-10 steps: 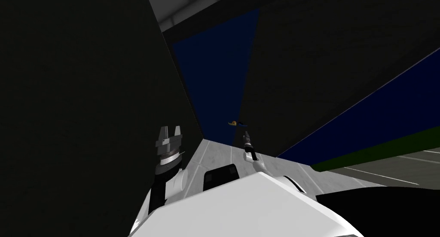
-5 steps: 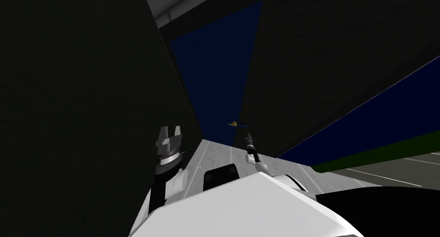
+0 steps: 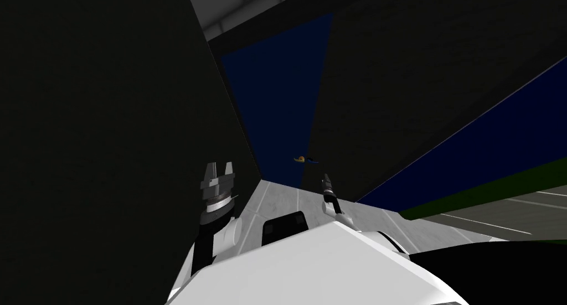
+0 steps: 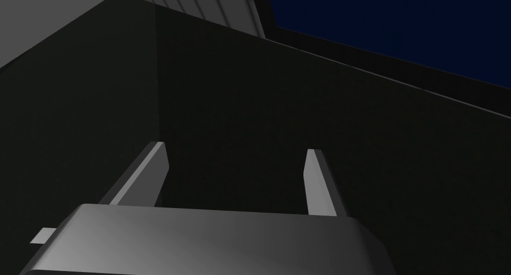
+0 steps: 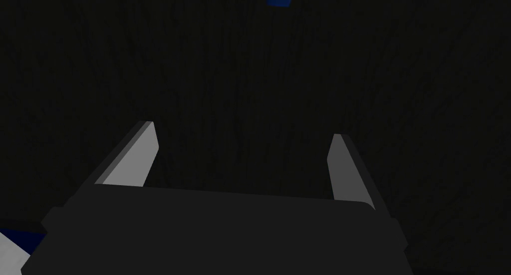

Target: Pull the door open

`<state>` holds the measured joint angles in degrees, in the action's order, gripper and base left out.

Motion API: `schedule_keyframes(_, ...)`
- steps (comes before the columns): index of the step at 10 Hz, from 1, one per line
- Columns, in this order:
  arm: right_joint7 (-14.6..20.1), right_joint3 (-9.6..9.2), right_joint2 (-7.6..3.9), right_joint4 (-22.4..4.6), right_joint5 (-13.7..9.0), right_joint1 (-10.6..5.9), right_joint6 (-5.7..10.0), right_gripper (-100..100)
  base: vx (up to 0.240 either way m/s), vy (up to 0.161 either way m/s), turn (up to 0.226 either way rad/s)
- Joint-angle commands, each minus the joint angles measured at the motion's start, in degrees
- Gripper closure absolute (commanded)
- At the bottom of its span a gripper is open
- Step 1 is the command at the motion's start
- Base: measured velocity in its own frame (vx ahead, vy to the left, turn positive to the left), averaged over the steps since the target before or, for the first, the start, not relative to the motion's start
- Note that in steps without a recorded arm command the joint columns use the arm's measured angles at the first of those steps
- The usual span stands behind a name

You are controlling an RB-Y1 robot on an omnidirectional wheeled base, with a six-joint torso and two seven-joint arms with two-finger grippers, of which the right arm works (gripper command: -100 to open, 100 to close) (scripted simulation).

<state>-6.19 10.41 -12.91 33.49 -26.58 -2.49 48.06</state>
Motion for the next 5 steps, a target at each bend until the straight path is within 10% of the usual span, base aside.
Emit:
schedule_keyframes(1, -0.32, 0.1, 0.02, 1.87, -0.07, 0.85, -0.96, -100, 0.0, 0.0, 0.0)
schedule_keyframes(5, 3.08, 1.48, -4.02, 0.05, -1.04, 4.37, -0.1, -100, 0.037, 0.007, -0.019)
